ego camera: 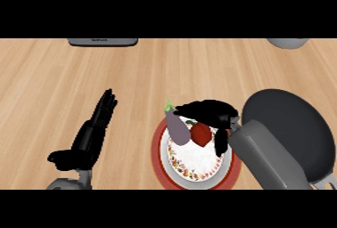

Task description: Pick the bell pepper from the plate and place it in the pan

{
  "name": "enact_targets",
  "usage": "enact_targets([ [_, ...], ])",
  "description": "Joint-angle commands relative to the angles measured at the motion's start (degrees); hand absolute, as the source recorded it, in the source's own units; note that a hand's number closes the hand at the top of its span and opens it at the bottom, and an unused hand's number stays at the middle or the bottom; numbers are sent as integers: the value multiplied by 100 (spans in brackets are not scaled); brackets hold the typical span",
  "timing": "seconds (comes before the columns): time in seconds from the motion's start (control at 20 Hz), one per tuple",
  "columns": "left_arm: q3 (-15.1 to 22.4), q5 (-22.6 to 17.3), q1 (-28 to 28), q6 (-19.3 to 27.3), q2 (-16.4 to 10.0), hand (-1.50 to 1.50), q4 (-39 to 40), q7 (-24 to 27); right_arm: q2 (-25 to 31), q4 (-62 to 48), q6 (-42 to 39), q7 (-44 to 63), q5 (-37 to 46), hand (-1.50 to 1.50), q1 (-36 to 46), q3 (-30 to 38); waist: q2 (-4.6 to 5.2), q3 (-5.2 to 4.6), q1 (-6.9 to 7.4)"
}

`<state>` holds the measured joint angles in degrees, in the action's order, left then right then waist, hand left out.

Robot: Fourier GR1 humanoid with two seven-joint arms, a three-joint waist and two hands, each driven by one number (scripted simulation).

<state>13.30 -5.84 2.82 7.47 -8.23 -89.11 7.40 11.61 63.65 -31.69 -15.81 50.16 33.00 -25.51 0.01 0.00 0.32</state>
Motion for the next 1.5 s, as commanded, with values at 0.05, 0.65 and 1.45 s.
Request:
enact_targets([
  [0.05, -227, -36, -19, -156, -99, 0, -224, -180, -500, -1029, 355, -9, 463, -150, 258, 33, 8, 1, 33],
  [0.65, -12, 298, -122, -104, 318, 0, 145, 133, -375, -1402, 1227, -967, 1408, 150, 86, -405, 4, 0, -11],
  [1.45, -547, 110, -272, -85, 120, 0, 48, -89, -1152, 981, 2810, 2239, 1192, 150, -1857, 627, -226, -15, -624],
])
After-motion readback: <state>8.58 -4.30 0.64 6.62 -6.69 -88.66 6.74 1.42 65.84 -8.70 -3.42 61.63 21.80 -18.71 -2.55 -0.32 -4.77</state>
